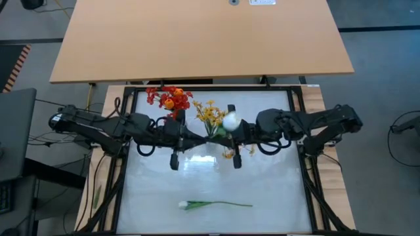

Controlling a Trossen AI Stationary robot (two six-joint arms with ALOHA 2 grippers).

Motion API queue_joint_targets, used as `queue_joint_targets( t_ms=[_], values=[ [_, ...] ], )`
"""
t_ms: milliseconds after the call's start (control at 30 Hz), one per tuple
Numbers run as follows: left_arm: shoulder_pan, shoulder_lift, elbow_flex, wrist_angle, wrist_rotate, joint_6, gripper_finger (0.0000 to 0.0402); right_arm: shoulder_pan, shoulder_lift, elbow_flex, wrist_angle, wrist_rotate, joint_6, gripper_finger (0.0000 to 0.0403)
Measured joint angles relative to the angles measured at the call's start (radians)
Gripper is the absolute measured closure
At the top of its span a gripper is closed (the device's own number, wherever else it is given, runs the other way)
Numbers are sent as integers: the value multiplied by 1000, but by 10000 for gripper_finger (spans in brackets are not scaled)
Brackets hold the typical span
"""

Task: Sort flowers into vase by color
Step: Put the top white tulip into the transparent vase

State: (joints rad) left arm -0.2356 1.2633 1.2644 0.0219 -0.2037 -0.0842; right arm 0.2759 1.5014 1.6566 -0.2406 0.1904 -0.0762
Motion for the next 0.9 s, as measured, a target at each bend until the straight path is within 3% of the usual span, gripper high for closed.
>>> queue_joint_targets(
  t_ms=[167, 433, 567, 733, 900],
  values=[
    [2, -7, 2, -127, -18, -53, 374, 5, -67, 0, -110, -10, 44, 377],
    [2, -17, 2, -372, -61, -174, 298, 2, -173, 1, -329, 45, 128, 376],
    [2, -14, 2, -496, 11, -220, 263, 15, -189, 1, -361, 44, 136, 374],
    [-28, -8, 0, -642, 59, -266, 249, 49, -189, 1, -375, 41, 132, 376],
    [-84, -2, -76, -629, 33, -228, 249, 55, -178, 1, -426, 39, 131, 373]
  ],
)
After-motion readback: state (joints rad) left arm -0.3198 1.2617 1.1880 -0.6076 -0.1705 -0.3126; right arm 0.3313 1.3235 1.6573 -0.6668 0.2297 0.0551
